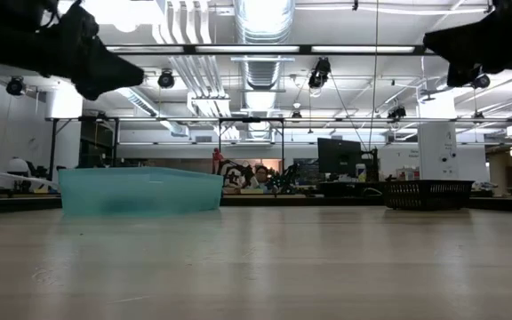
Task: Pick and place items into bin
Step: Return to Home Position
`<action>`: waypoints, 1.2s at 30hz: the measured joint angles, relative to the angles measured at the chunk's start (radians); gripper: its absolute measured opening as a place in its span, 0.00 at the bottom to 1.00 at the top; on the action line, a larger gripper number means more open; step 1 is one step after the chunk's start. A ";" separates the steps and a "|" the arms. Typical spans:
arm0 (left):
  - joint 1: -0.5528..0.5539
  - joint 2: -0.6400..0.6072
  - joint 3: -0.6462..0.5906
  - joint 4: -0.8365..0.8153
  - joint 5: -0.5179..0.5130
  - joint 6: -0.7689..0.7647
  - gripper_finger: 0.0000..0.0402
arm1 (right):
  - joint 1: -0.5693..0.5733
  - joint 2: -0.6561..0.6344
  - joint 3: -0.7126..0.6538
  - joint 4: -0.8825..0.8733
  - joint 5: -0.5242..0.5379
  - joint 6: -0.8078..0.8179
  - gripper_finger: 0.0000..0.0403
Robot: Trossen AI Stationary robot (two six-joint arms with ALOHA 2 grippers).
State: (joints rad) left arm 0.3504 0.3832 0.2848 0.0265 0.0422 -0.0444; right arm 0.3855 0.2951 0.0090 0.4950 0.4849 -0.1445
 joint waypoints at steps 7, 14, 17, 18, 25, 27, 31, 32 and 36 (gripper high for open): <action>-0.002 -0.142 -0.117 0.020 -0.071 0.075 0.18 | 0.000 0.000 0.000 -0.071 0.077 0.089 0.02; -0.019 -0.261 -0.161 0.005 0.005 0.134 0.02 | 0.000 0.000 0.000 -0.072 0.096 0.087 0.02; -0.019 -0.310 -0.167 -0.070 0.005 0.131 0.01 | 0.000 0.000 0.000 -0.072 0.097 0.094 0.02; -0.019 -0.326 -0.175 -0.094 0.006 0.129 0.00 | 0.000 0.000 0.000 -0.073 0.097 0.098 0.02; -0.027 -0.352 -0.240 -0.098 0.005 0.156 0.00 | 0.000 0.001 0.000 -0.075 0.097 0.117 0.02; -0.027 -0.345 -0.248 -0.074 0.001 0.141 0.00 | 0.001 0.000 0.000 -0.080 0.096 0.116 0.02; -0.029 -0.357 -0.250 -0.064 0.030 0.155 0.00 | 0.001 0.001 0.000 -0.120 0.094 0.126 0.02; -0.029 -0.356 -0.250 -0.064 0.028 0.155 0.00 | 0.000 0.002 0.001 -0.135 0.094 0.142 0.02; -0.030 -0.353 -0.251 -0.065 0.029 0.131 0.00 | 0.000 0.003 0.001 -0.218 0.093 0.187 0.02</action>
State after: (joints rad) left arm 0.3206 0.0305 0.0338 -0.0384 0.0711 0.0870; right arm 0.3859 0.2981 0.0101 0.2771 0.5784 0.0423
